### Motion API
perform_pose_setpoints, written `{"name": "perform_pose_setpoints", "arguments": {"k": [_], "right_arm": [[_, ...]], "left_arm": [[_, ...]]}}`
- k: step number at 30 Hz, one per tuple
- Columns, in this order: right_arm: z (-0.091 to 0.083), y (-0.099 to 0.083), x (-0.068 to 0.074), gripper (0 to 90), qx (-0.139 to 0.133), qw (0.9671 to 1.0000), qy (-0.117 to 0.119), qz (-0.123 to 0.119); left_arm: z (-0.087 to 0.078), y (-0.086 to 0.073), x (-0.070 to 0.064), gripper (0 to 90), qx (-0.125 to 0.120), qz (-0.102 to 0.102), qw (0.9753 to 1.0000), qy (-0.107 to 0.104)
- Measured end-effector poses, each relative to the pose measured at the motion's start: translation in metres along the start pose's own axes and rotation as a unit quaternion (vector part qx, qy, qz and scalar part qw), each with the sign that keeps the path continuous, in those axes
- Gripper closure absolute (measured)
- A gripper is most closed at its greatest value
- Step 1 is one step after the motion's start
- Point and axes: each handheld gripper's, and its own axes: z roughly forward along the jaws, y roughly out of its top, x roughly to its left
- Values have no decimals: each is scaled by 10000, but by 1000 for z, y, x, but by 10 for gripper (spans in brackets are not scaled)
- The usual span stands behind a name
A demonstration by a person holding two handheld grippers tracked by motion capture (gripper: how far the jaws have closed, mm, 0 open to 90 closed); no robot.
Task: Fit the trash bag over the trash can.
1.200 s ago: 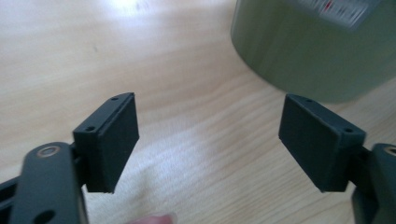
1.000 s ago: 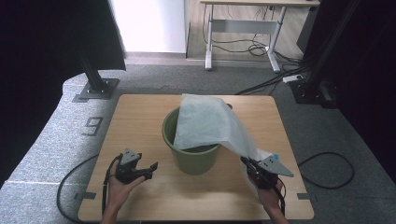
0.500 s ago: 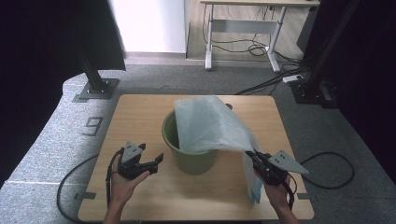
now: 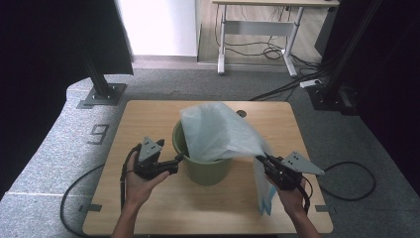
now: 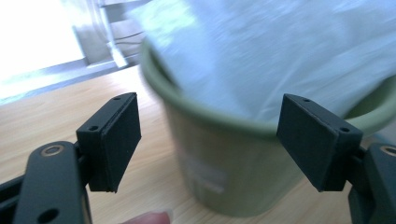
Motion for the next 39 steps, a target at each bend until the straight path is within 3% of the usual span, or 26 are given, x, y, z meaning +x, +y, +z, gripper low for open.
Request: {"name": "perform_pose_setpoints", "arguments": {"k": [5, 13, 23, 28, 39], "right_arm": [[10, 10, 5, 859, 41, 9999, 122, 1], [22, 19, 11, 859, 169, 9996, 202, 22], [29, 17, 11, 850, 288, 9993, 232, 22], [29, 17, 11, 850, 322, 9992, 239, 54], [30, 16, 12, 845, 326, 9990, 305, 79]], "left_arm": [[7, 9, -12, 213, 15, 173, 9998, -109], [9, 19, -15, 207, 2, 43, 9999, -142], [14, 25, -25, 188, -28, -210, 9997, -101], [18, 29, -34, 178, -50, -227, 9995, -234], [35, 39, -54, 188, 169, 20, 9990, -418]]}}
